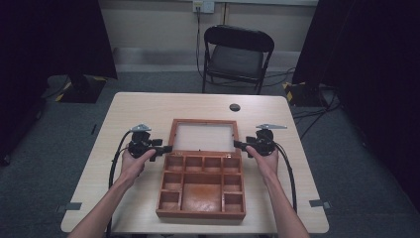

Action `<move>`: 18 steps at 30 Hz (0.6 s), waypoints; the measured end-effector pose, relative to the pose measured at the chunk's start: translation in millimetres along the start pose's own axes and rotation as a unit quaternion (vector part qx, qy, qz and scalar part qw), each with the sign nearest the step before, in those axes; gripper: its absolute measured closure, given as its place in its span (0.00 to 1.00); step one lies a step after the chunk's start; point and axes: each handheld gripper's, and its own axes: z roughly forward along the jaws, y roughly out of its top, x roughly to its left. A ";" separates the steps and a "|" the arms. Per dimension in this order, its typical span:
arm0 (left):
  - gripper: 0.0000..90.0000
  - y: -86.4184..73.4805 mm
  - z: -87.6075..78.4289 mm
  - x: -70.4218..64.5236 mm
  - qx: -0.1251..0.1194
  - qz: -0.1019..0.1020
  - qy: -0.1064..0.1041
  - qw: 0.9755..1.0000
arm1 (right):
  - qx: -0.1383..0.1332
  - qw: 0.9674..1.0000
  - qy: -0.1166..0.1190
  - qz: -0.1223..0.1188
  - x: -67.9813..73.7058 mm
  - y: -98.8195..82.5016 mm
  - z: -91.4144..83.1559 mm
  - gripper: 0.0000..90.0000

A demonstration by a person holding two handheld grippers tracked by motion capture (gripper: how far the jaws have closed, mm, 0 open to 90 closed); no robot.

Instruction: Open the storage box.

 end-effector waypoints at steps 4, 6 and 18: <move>0.33 -2.7 -11.6 -0.2 0.000 0.006 0.011 1.000 | -0.009 0.999 -0.021 -0.030 8.3 3.5 -19.1 0.27; 0.32 -4.7 -16.9 0.5 0.005 0.007 0.012 1.000 | -0.015 0.999 -0.026 -0.036 10.9 2.7 -26.8 0.25; 0.24 -19.6 -47.8 2.4 0.014 0.017 0.039 0.999 | -0.010 0.998 -0.045 -0.036 5.9 -22.3 -77.5 0.17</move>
